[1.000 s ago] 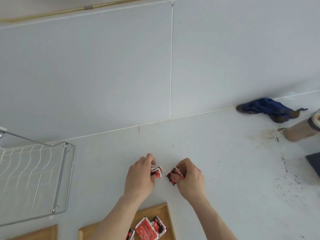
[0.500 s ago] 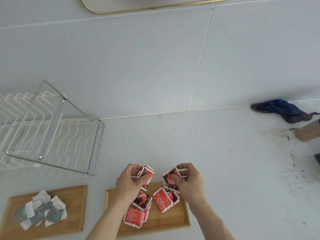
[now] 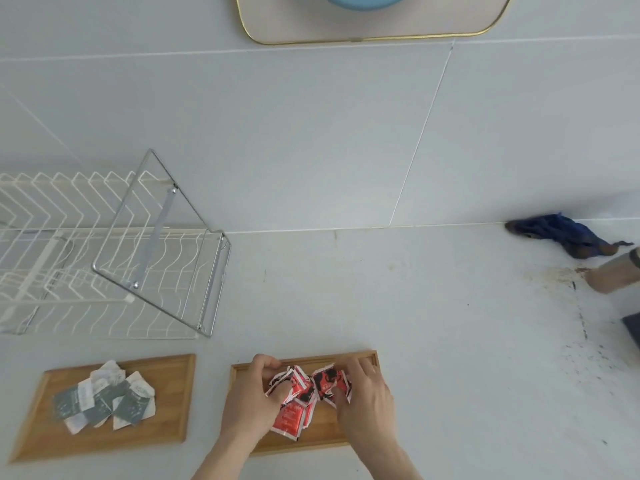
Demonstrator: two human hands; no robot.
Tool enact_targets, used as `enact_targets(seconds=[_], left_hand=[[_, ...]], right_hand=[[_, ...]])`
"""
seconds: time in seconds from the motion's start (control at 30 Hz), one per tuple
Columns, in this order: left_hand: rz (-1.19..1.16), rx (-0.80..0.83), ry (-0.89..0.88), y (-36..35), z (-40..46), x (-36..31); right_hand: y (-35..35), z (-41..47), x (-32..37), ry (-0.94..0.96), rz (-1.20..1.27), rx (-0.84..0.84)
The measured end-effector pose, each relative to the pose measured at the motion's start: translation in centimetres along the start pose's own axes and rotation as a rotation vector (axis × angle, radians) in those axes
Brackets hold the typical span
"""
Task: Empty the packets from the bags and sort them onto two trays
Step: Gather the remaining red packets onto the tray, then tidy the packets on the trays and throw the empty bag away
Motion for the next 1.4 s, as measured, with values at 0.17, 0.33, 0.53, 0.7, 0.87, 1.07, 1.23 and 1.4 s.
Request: enact_targets(seconds=[0.17, 0.33, 0.53, 0.7, 0.87, 1.07, 1.23, 1.4], left_hand=[[0.171, -0.045, -0.104, 0.4, -0.6, -0.3], [0.337, -0.084, -0.222, 0.6, -1.1, -1.2], [0.449, -0.049, -0.368, -0.2, -1.7, -1.7], [0.467, -0.011, -0.369, -1.0, -1.7, -1.3], [0.507, 0.012, -0.379, -1.4, -1.7, -1.3], [0.475, 0.023, -0.375, -0.4, -1.9, -1.4], [0.405, -0.065, -0.392, 3.1, -2.1, -0.9], [0.26, -0.115, -0.406, 7.0, -1.9, 0.8]], right_hand=[[-0.1, -0.7, 0.2, 0.121, -0.162, -0.065], [-0.7, -1.0, 0.3, 0.203, -0.19, -0.057], [-1.1, -1.0, 0.1, 0.223, -0.245, -0.043], [-1.1, -1.1, -0.2, 0.245, -0.242, -0.045], [-0.7, -1.6, -0.2, 0.299, -0.248, -0.107], [-1.1, -1.5, -0.6, 0.233, -0.26, -0.092], [-0.1, -1.4, 2.4, 0.197, -0.268, -0.158], [-0.8, -1.6, 7.3, 0.231, -0.209, -0.168]])
Point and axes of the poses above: each hand's wrist, its own z-axis towards the middle knuckle, its own y-axis out of the back of the hand, x = y × z, the point moved 7 cm from there along z, towards the middle knuckle, and after that the axes turned 3 degrees about -y, right-handed, at the moved point
